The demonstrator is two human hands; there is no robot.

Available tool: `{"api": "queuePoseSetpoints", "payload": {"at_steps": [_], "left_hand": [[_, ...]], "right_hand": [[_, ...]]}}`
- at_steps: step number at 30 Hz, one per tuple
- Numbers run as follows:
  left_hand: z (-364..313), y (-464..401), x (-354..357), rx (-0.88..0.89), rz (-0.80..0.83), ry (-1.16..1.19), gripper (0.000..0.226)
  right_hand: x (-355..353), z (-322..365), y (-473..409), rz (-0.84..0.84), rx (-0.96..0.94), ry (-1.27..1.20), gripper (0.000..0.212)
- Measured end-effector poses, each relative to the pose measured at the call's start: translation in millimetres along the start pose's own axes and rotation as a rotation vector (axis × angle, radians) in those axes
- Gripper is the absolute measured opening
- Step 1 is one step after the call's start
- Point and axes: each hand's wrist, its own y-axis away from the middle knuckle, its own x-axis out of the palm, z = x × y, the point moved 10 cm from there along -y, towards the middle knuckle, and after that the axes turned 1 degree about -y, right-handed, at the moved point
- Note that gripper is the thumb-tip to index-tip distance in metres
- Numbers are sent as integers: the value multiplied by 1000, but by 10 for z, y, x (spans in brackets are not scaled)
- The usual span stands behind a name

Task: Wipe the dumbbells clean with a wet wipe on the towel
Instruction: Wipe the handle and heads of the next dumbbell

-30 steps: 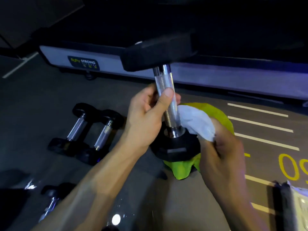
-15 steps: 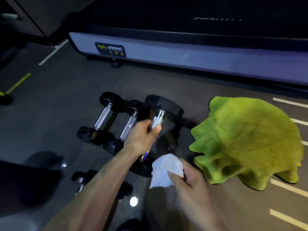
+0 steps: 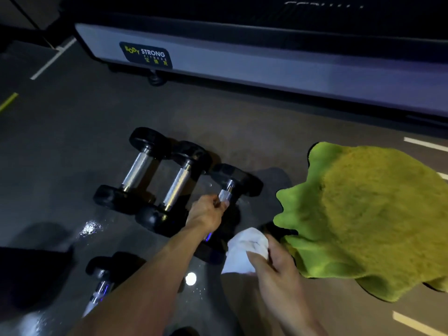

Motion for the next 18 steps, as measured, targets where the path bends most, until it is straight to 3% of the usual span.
{"api": "queuePoseSetpoints", "payload": {"at_steps": [6, 9, 11, 15, 18], "left_hand": [[-61, -59, -72, 23, 33, -159, 38], [-273, -207, -509, 116, 25, -183, 18], [-465, -354, -1026, 192, -67, -253, 13], [-457, -549, -1632, 170, -163, -384, 15], [-126, -663, -1423, 100, -120, -376, 23]], "right_hand": [[50, 88, -101, 27, 3, -36, 53], [68, 87, -143, 41, 7, -28, 53], [84, 76, -163, 40, 3, -37, 51], [131, 145, -176, 44, 17, -65, 15], [228, 224, -195, 97, 13, -73, 15]]}}
